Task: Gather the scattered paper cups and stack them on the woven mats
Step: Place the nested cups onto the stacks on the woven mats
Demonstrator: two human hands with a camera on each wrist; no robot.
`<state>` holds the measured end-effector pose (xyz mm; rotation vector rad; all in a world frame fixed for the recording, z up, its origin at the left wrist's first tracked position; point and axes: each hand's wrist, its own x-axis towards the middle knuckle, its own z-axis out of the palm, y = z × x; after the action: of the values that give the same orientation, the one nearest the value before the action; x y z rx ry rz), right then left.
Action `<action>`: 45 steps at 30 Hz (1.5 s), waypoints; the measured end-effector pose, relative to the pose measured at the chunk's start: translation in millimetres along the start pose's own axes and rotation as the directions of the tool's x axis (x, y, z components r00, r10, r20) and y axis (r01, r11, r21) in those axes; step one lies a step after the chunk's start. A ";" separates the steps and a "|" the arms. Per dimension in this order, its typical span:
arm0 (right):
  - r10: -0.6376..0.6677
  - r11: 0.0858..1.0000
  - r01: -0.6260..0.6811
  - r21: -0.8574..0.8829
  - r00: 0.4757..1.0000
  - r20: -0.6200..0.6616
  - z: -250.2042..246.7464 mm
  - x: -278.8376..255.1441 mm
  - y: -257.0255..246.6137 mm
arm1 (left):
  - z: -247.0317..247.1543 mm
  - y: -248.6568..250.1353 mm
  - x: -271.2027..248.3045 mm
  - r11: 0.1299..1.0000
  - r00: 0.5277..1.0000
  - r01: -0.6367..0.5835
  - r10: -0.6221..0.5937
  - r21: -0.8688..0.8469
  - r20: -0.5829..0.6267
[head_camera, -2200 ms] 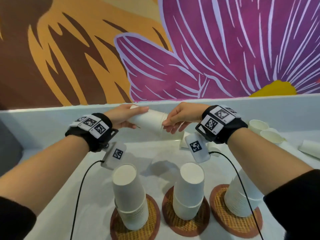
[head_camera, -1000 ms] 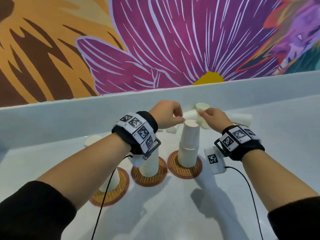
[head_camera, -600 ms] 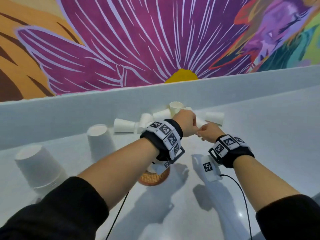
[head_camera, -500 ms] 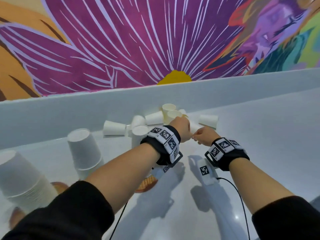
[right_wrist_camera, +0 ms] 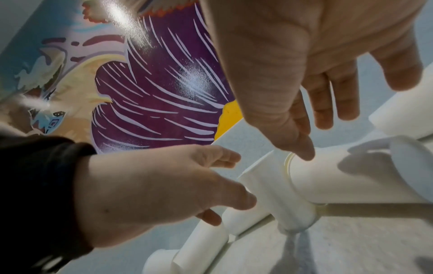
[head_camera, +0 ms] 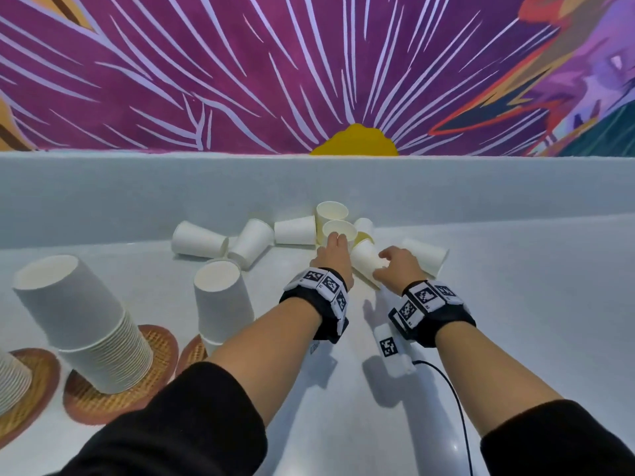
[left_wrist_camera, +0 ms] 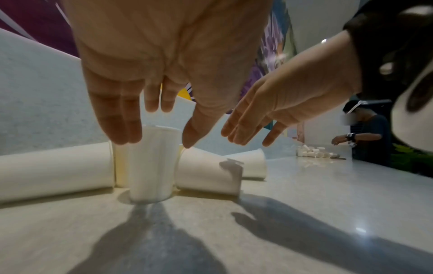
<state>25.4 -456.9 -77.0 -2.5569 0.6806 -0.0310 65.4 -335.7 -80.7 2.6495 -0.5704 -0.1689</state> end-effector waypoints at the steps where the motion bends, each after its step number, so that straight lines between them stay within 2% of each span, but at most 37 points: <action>1: -0.002 1.000 0.002 -0.015 1.000 -0.004 2.4 8.3 -1.2 | 1.1 -1.6 7.1 1.000 1.000 0.007 -0.008 -0.011 -0.013; 7: -0.056 0.993 0.059 -0.104 0.998 0.036 23.5 45.7 -8.9 | 18.9 -11.3 34.8 1.000 1.000 0.008 -0.008 0.005 -0.007; 11: -0.064 0.995 0.069 -0.066 0.995 0.071 41.1 57.4 -10.1 | 29.9 -19.9 40.1 0.999 1.000 0.023 -0.023 0.043 -0.011; 14: -0.070 0.992 0.081 -0.093 0.991 0.116 48.3 59.9 -2.0 | 32.9 -30.9 42.0 0.990 0.985 0.080 -0.096 -0.115 -0.140; 18: -0.080 0.989 0.093 -0.118 0.991 0.111 42.8 55.1 7.8 | 31.9 -39.1 33.8 0.890 0.894 0.147 -0.306 -0.431 -0.327; 20: -0.085 0.990 0.094 -0.108 0.993 0.087 38.1 49.8 10.2 | 28.5 -37.2 27.0 0.805 0.841 0.134 -0.401 -0.578 -0.363; 23: -0.090 0.992 0.094 -0.090 0.995 0.050 30.4 38.2 14.2 | 23.9 -26.9 15.2 0.686 0.806 0.097 -0.479 -0.721 -0.348; 25: -0.125 0.992 0.127 -0.023 0.990 0.064 28.5 32.0 13.9 | 24.0 -17.1 7.4 0.655 0.821 0.059 -0.462 -0.753 -0.336; 27: -0.242 0.967 0.232 0.102 0.966 0.092 27.5 24.9 8.9 | 29.7 -7.9 1.3 0.720 0.906 0.032 -0.313 -0.693 -0.284; 29: -0.331 0.922 0.309 0.233 0.941 0.065 25.1 21.8 4.5 | 36.0 -1.9 -4.7 0.792 0.980 0.044 -0.152 -0.609 -0.127; 31: -0.354 0.892 0.305 0.332 0.930 0.096 19.9 22.6 3.9 | 37.3 -2.4 -8.0 0.801 0.994 0.094 -0.108 -0.591 0.011; 33: -0.341 0.885 0.240 0.399 0.918 0.203 13.2 24.2 8.6 | 35.6 -7.4 -7.3 0.790 0.988 0.139 -0.148 -0.597 0.034; 35: -0.293 0.885 0.158 0.437 0.920 0.260 8.8 33.8 17.5 | 31.4 -11.1 -6.2 0.745 0.970 0.178 -0.241 -0.644 -0.012; 36: -0.242 0.884 0.128 0.450 0.948 0.206 6.8 40.7 22.7 | 28.8 -11.9 -5.8 0.717 0.956 0.192 -0.292 -0.671 -0.039; 37: -0.157 0.884 0.103 0.456 0.984 0.081 5.3 48.1 28.2 | 26.6 -12.7 -5.4 0.692 0.940 0.201 -0.336 -0.694 -0.063; 38: -0.032 0.891 0.070 0.448 0.995 -0.093 3.2 55.9 33.8 | 25.7 -13.4 -4.8 0.669 0.926 0.203 -0.368 -0.715 -0.081; 39: 0.115 0.897 0.015 0.442 0.957 -0.265 0.3 62.4 40.1 | 24.9 -13.7 -5.2 0.647 0.916 0.199 -0.390 -0.736 -0.096; 40: 0.253 0.892 -0.060 0.449 0.889 -0.382 -3.2 66.6 45.9 | 24.3 -14.0 -5.5 0.627 0.907 0.193 -0.407 -0.755 -0.107; 41: 0.361 0.873 -0.143 0.466 0.833 -0.421 -4.8 70.0 51.8 | 23.9 -14.1 -5.9 0.609 0.901 0.183 -0.419 -0.772 -0.116; 42: 0.442 0.845 -0.224 0.485 0.802 -0.401 -5.0 72.9 57.0 | 24.7 -14.7 -5.5 0.593 0.896 0.176 -0.427 -0.786 -0.122; 45: 0.584 0.738 -0.372 0.564 0.769 -0.258 1.1 83.3 72.5 | 29.0 -18.0 -3.1 0.562 0.895 0.157 -0.428 -0.812 -0.123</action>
<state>65.0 -550.6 -120.1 -1.8195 1.3194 -0.5257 63.3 -330.6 -114.5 1.7947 0.0947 -0.0691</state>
